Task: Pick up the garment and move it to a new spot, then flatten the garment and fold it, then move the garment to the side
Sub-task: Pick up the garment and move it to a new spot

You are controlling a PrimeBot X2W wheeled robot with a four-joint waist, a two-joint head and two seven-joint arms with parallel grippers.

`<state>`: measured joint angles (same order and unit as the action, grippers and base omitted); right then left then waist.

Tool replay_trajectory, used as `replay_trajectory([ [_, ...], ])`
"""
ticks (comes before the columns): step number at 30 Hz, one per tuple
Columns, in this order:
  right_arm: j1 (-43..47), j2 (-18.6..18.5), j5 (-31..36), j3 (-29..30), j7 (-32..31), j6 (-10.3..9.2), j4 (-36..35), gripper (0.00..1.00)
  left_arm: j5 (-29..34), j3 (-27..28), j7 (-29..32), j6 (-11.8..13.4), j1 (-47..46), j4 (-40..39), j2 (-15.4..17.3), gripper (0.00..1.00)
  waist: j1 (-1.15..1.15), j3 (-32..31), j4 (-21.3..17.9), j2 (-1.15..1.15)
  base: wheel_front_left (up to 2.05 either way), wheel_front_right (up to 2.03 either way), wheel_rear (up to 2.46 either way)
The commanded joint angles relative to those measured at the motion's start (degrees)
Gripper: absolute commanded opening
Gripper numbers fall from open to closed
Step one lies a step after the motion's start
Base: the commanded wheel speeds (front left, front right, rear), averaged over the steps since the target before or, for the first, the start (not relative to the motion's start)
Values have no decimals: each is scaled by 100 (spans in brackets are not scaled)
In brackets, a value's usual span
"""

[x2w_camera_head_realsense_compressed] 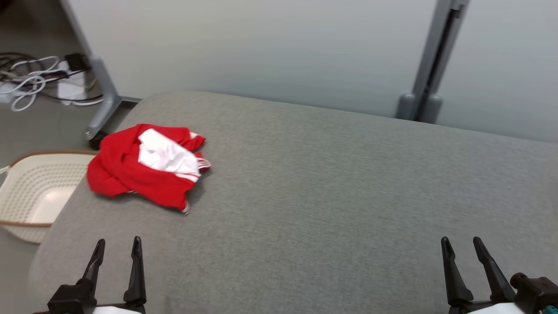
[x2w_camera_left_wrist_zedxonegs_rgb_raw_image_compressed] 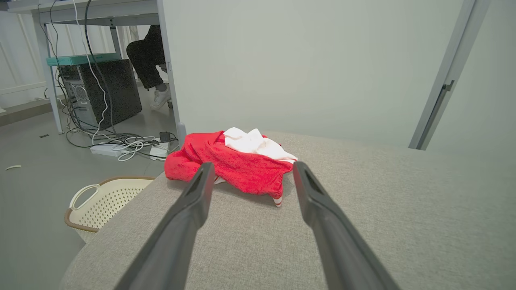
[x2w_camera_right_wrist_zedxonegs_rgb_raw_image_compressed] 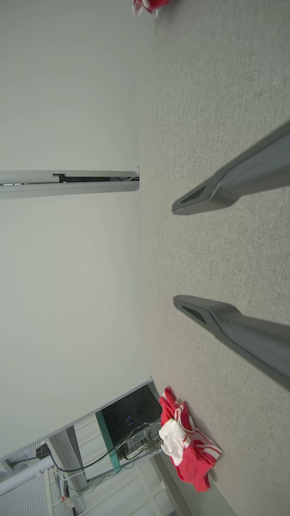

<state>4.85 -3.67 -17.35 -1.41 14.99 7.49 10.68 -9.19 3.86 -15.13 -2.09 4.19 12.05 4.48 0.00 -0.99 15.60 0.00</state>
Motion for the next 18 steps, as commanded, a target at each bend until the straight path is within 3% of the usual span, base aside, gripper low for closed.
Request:
replay_trajectory([
  [1, -4, -11, 25, 12, 29, 1, -11, 100, -43, 39, -1, 11, -44, 4, 34, 100, 0, 33, 341, 0, 0, 0, 0],
  [9, -82, -36, 111, -64, 29, 1, -14, 100, -66, 78, -1, -5, -81, 24, 52, 100, 0, 93, 1009, 0, 0, 0, 0],
  [18, -144, -97, 135, -141, 29, 1, -29, 100, -109, 161, -1, 13, -121, -15, 46, 100, 0, 194, 1351, 0, 0, 0, 0],
])
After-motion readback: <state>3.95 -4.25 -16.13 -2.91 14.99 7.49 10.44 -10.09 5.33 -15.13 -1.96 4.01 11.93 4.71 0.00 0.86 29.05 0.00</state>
